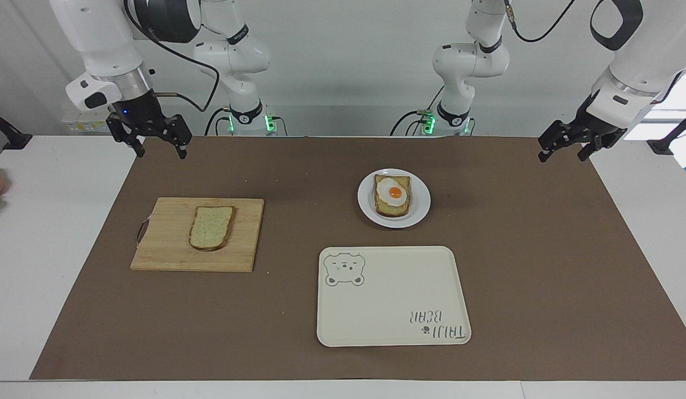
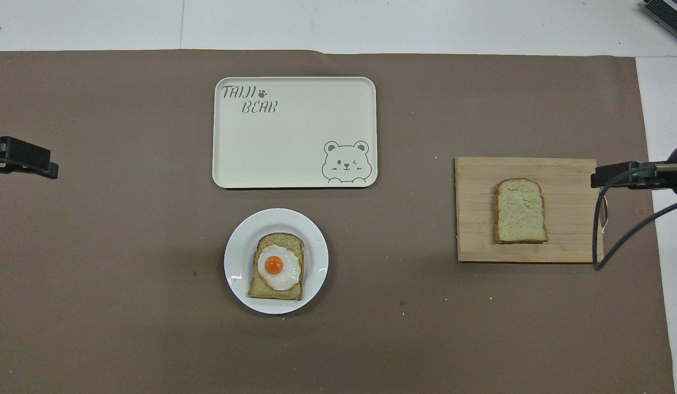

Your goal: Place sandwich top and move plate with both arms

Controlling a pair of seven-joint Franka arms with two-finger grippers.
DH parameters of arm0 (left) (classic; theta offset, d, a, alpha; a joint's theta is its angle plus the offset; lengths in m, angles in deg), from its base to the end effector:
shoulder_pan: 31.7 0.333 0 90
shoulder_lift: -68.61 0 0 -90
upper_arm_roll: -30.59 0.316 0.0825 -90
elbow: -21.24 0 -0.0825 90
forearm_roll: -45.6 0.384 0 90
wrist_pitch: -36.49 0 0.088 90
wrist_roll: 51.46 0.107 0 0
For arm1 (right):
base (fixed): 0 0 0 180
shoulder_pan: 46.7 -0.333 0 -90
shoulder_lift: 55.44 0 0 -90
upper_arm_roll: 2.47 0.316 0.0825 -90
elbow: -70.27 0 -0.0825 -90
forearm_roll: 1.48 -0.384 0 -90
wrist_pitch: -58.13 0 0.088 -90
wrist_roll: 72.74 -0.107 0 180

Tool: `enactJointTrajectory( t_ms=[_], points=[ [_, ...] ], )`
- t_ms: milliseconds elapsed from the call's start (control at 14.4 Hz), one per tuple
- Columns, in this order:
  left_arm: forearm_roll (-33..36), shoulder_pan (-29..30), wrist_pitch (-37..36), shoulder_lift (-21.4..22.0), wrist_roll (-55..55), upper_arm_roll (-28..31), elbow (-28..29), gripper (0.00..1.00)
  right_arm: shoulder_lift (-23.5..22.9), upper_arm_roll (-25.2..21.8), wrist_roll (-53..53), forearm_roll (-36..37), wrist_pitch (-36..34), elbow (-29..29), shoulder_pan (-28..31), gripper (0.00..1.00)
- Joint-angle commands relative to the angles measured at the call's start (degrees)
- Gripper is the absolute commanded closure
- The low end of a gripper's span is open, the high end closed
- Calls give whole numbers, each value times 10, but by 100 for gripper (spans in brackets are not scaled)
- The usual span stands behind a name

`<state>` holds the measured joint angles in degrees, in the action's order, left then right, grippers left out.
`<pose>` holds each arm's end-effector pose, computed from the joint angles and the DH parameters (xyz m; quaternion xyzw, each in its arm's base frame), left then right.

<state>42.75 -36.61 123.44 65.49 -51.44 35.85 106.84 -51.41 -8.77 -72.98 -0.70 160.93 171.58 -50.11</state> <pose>0.5663 -0.0036 0.6257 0.9996 0.0019 -0.0153 0.0224 0.5486 -0.0307 0.5889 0.9985 -0.0261 0.0479 0.0040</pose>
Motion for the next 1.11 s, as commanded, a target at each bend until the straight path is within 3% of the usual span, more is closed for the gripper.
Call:
enactJointTrajectory(
  t_ms=[0, 416, 624, 1040],
  points=[
    [7, 4, -3, 15, 4, -3, 15, 0, -23, 1, 28, -32, 34, 13, 20, 0],
    [7, 4, -3, 15, 4, -3, 15, 0, -107, 1, 60, -80, 102, 33, 44, 0],
    [7, 4, -3, 15, 4, -3, 15, 0, -112, 1, 68, -80, 157, 77, 44, 0],
    [7, 4, -3, 15, 4, -3, 15, 0, -127, 1, 145, -85, 190, 130, 56, 0]
  ],
)
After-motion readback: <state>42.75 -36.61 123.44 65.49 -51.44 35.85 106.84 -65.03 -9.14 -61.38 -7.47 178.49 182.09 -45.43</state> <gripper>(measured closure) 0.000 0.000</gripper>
